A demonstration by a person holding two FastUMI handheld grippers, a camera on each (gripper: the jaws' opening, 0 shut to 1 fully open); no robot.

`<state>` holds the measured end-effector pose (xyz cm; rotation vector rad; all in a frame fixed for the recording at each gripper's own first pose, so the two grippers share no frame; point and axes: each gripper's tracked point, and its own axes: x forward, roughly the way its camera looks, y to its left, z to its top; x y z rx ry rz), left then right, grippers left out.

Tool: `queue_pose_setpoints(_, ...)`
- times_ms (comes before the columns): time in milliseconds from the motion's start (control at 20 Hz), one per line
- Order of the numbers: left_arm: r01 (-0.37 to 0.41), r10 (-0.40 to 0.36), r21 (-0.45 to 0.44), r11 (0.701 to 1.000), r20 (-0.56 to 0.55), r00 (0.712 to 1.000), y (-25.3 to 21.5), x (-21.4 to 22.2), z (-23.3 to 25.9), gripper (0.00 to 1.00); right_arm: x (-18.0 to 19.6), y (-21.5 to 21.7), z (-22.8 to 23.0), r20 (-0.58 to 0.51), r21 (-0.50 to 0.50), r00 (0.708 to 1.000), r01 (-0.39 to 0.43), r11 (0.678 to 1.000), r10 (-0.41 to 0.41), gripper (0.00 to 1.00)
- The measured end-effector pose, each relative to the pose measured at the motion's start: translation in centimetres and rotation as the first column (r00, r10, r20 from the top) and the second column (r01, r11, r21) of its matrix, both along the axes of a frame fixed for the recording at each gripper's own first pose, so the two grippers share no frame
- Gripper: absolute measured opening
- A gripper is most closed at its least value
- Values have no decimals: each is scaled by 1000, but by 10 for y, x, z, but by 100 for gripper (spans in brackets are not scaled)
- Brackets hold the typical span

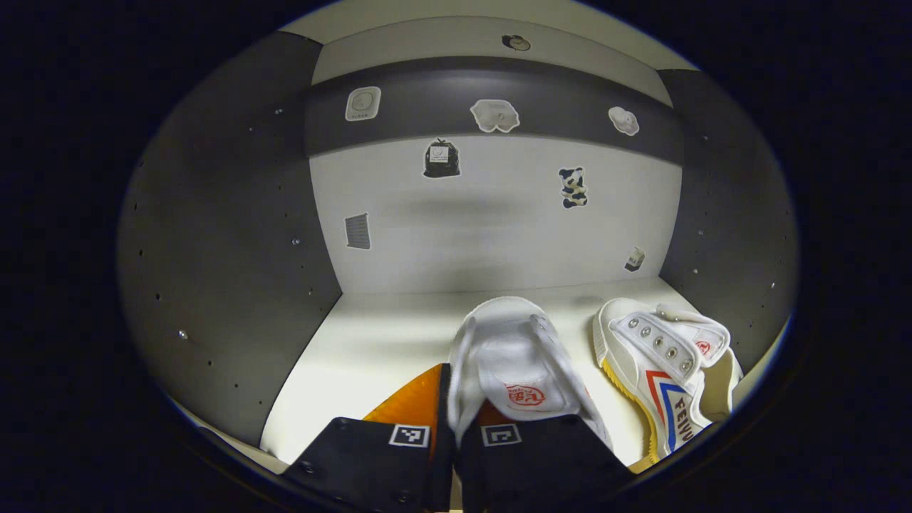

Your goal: Grab one shoe with the right hand and put it into the shoe cabinet, grab the other shoe with the left hand and put it into the shoe cabinet; then close the right door with the right hand and the left door with the left hand.

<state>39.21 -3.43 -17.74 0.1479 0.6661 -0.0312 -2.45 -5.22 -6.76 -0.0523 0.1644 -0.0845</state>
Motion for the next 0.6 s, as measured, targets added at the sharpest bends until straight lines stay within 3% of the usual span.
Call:
queue_pose_setpoints(250,-10,10,38,999,13,1000,1,2,4,36,-1,3,-7,-11,5,1000,-8,1000,8,94)
queue_pose_setpoints(300,-14,13,38,999,15,1000,2,3,5,52,-1,3,-8,-13,3,1000,-7,1000,7,94)
queue_pose_setpoints(350,-20,19,38,999,19,1000,5,1,5,54,-2,2,-9,-14,0,1000,-6,1000,6,94)
queue_pose_setpoints(500,-46,46,5,999,28,999,13,-4,10,82,-3,3,-9,-13,3,1000,-8,1000,9,94)
queue_pose_setpoints(600,-42,43,-41,998,39,998,11,-12,18,92,-2,2,-10,-11,3,1000,-6,1000,6,94)
